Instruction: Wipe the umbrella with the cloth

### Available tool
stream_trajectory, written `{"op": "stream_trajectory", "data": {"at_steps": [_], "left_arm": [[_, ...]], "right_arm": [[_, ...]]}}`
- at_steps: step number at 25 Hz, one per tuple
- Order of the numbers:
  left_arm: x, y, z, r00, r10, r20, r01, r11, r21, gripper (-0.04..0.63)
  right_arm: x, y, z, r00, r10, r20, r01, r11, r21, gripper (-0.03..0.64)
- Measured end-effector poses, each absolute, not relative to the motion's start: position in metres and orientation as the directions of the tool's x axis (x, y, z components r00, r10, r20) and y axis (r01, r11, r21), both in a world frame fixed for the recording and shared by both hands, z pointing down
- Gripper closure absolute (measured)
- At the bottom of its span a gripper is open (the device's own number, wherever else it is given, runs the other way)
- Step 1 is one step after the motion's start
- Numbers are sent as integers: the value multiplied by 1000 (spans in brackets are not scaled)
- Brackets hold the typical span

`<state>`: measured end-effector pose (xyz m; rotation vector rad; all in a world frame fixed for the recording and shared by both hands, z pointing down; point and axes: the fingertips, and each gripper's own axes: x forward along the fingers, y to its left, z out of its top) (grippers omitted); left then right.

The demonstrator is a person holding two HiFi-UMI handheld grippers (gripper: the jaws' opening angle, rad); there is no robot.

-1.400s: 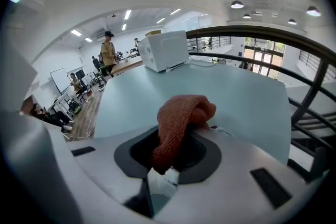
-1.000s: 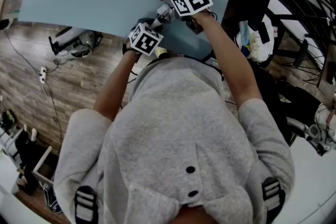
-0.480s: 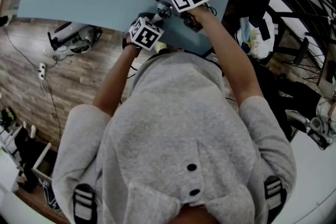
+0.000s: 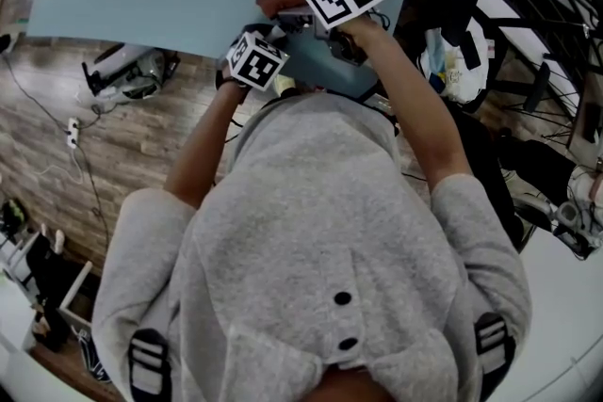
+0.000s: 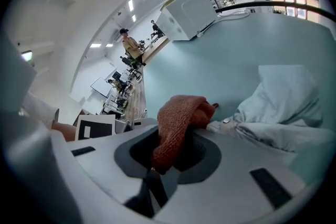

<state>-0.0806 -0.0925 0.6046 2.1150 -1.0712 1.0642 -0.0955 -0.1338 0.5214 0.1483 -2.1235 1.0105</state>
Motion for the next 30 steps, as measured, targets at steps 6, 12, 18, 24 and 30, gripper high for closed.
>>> {"op": "stream_trajectory", "data": {"at_steps": [6,12,18,24,30], "left_arm": [[-79,-89,607,386,-393,835,-831,-541,129,437],[-82,-90,605,384,-397,834,-829,-547,121,437],[-79,-88,604,389,-392,834,-826,-549,127,437],[-80,-90,605,385,-390,836,-826,-549,125,437],[-78,-88,604,388,-384,838,-824,-552,129,437]], "right_arm": [[-54,-157,516,-726,125,676,-468,630,-619,534],[-22,-177,516,-732,25,681,-540,587,-603,534],[21,-194,523,-689,-105,717,-633,569,-525,534],[69,-219,528,-605,-281,745,-752,511,-417,534],[111,-243,526,-480,-455,750,-864,395,-313,534]]}}
